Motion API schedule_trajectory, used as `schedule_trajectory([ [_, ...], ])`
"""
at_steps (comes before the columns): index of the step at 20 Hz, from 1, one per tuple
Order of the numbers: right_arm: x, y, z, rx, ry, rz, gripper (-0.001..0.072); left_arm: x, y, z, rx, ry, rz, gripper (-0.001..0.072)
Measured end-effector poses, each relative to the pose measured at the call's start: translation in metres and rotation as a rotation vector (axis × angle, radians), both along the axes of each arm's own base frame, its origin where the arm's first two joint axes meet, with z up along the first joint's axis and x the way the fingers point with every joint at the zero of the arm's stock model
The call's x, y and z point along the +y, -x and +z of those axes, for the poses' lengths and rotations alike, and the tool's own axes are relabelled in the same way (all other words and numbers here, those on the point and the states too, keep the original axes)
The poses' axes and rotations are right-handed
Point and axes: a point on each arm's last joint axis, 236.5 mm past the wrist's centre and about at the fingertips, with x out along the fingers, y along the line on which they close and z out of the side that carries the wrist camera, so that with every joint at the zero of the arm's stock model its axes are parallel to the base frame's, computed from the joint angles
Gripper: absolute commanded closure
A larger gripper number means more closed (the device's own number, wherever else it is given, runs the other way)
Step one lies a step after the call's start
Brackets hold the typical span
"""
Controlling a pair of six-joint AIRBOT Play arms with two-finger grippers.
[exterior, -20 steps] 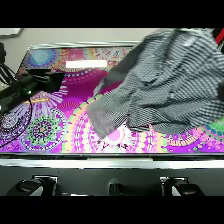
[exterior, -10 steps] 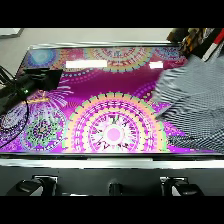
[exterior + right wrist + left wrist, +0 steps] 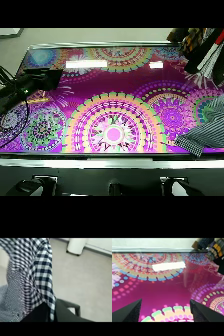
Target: Fold the clothes and pants, and hang the long-sleeved shirts on hangers.
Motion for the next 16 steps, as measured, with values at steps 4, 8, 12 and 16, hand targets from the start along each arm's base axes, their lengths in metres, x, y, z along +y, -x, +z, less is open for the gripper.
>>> schedule_trajectory([
  [4,-0.025,-0.001,0.032,-0.106,0.08,-0.013,0.0686,0.0,0.0,-0.001,0.002,0.0,0.0,-0.0002],
  [8,-0.034,-0.008,0.059,-0.179,0.172,0.019,0.0686,0.0,-0.001,-0.003,0.007,-0.002,0.0,-0.0001],
  [12,-0.035,-0.014,0.079,-0.227,0.242,0.046,0.0686,0.0,-0.001,-0.004,0.008,-0.002,0.0,0.0001],
  [16,-0.038,-0.006,0.099,-0.248,0.328,0.015,0.0686,0.0,-0.001,-0.004,0.008,-0.002,0.0,0.0012],
])
